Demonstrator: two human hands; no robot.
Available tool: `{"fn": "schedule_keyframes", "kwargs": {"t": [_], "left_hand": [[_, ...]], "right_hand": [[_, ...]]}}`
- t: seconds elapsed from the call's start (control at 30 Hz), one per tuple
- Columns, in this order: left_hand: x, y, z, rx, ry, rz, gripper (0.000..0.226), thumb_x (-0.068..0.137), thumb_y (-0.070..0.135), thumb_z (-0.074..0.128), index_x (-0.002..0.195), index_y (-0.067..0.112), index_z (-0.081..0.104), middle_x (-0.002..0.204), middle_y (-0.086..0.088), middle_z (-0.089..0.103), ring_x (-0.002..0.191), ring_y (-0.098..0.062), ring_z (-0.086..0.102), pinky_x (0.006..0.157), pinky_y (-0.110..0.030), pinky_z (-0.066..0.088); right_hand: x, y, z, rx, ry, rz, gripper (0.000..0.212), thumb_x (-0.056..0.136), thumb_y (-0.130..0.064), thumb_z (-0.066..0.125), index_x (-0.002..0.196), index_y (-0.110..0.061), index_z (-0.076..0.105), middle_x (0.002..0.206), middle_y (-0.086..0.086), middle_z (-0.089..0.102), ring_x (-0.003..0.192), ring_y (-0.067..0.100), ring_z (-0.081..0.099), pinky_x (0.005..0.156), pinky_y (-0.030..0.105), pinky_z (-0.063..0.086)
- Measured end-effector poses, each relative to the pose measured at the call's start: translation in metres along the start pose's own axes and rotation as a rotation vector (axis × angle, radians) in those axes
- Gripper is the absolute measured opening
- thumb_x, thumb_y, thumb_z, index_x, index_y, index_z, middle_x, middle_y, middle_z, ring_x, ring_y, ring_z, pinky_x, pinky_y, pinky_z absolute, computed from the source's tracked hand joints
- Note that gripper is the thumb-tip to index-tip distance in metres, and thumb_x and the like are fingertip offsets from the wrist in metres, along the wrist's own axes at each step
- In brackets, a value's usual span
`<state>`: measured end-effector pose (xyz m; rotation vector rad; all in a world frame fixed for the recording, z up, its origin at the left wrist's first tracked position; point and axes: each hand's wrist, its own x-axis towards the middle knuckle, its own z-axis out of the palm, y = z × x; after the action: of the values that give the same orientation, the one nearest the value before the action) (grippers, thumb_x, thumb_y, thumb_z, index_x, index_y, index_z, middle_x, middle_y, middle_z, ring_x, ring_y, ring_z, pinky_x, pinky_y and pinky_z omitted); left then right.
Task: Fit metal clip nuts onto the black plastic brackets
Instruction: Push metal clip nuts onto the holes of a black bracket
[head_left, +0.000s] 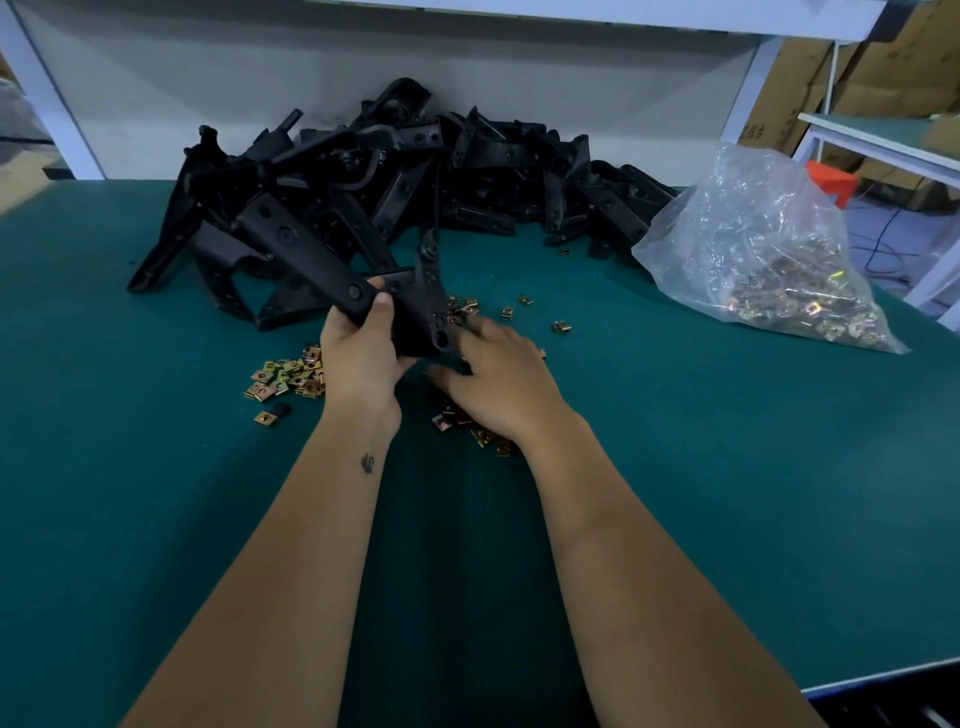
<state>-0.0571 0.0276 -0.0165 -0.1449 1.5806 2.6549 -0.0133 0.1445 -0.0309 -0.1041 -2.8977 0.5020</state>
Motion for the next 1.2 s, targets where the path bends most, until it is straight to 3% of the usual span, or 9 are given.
{"fn": "schedule_keyframes", "kwargs": {"t": [0.3,0.5,0.67,0.73,0.8,0.87,1.03,1.13,1.2], "left_hand": [[0.005,0.003,-0.005,-0.086,0.080,-0.038,0.011,0.103,0.019,0.052,0.100,0.026,0.059,0.107,0.003,0.068,0.104,-0.017,0.066,0.067,-0.030,0.059],[0.006,0.005,-0.006,-0.156,0.103,-0.064,0.011,0.102,0.015,0.052,0.098,0.022,0.058,0.098,0.004,0.068,0.096,-0.015,0.067,0.075,-0.035,0.060],[0.006,0.006,-0.006,-0.164,0.103,-0.082,0.009,0.102,0.014,0.052,0.099,0.021,0.058,0.100,0.003,0.067,0.094,-0.015,0.067,0.076,-0.035,0.060],[0.006,0.006,-0.005,-0.168,0.100,-0.085,0.009,0.102,0.014,0.052,0.099,0.021,0.057,0.101,0.002,0.067,0.094,-0.015,0.067,0.078,-0.036,0.060],[0.005,0.007,-0.005,-0.166,0.097,-0.088,0.010,0.102,0.014,0.052,0.098,0.021,0.057,0.100,0.002,0.067,0.094,-0.015,0.067,0.079,-0.036,0.060],[0.006,0.007,-0.005,-0.152,0.099,-0.094,0.010,0.102,0.014,0.052,0.099,0.021,0.058,0.100,0.003,0.068,0.095,-0.014,0.068,0.079,-0.036,0.060],[0.005,0.006,-0.005,-0.096,0.069,-0.088,0.015,0.098,0.007,0.056,0.103,0.021,0.058,0.105,-0.001,0.070,0.100,-0.016,0.068,0.071,-0.031,0.059],[0.004,0.002,-0.005,0.098,0.055,0.027,0.048,0.094,0.006,0.061,0.137,0.019,0.044,0.124,0.001,0.063,0.112,-0.018,0.063,0.086,-0.034,0.057],[0.002,0.000,-0.008,0.222,0.032,0.140,0.091,0.091,0.007,0.066,0.156,0.035,0.008,0.142,0.008,0.050,0.118,-0.010,0.059,0.098,-0.034,0.051]], "right_hand": [[-0.001,0.001,-0.004,0.190,0.187,0.043,0.017,0.089,-0.015,0.066,0.105,-0.016,0.072,0.106,0.000,0.066,0.108,0.024,0.053,0.092,0.041,0.045],[0.000,0.002,-0.002,0.044,0.202,0.067,0.032,0.092,-0.031,0.063,0.120,-0.017,0.068,0.121,0.002,0.059,0.118,0.024,0.045,0.094,0.034,0.029],[0.000,0.001,-0.003,0.088,0.202,0.042,0.017,0.091,-0.025,0.065,0.106,-0.019,0.071,0.111,-0.001,0.064,0.111,0.022,0.047,0.084,0.029,0.024],[-0.001,0.000,-0.004,0.192,0.227,0.043,0.015,0.089,-0.014,0.064,0.102,-0.018,0.070,0.102,-0.004,0.066,0.106,0.019,0.052,0.089,0.029,0.036],[-0.002,-0.004,-0.006,0.413,0.264,0.090,0.017,0.087,-0.007,0.064,0.094,-0.022,0.069,0.089,-0.013,0.064,0.092,0.007,0.057,0.082,0.018,0.044],[-0.001,-0.006,-0.008,0.601,0.308,0.137,0.021,0.086,-0.005,0.066,0.090,-0.026,0.066,0.083,-0.018,0.061,0.081,-0.002,0.057,0.072,0.008,0.043],[0.000,-0.008,-0.013,0.929,0.376,0.178,0.017,0.088,-0.010,0.069,0.090,-0.027,0.071,0.087,-0.010,0.070,0.081,-0.003,0.063,0.071,0.009,0.047],[-0.001,-0.007,-0.016,1.053,0.413,0.160,0.021,0.089,-0.008,0.068,0.090,-0.029,0.072,0.087,-0.014,0.072,0.085,-0.005,0.066,0.073,0.009,0.048],[-0.001,-0.007,-0.017,1.120,0.425,0.153,0.023,0.089,-0.007,0.068,0.092,-0.029,0.073,0.087,-0.017,0.073,0.087,-0.006,0.066,0.075,0.009,0.048]]}}
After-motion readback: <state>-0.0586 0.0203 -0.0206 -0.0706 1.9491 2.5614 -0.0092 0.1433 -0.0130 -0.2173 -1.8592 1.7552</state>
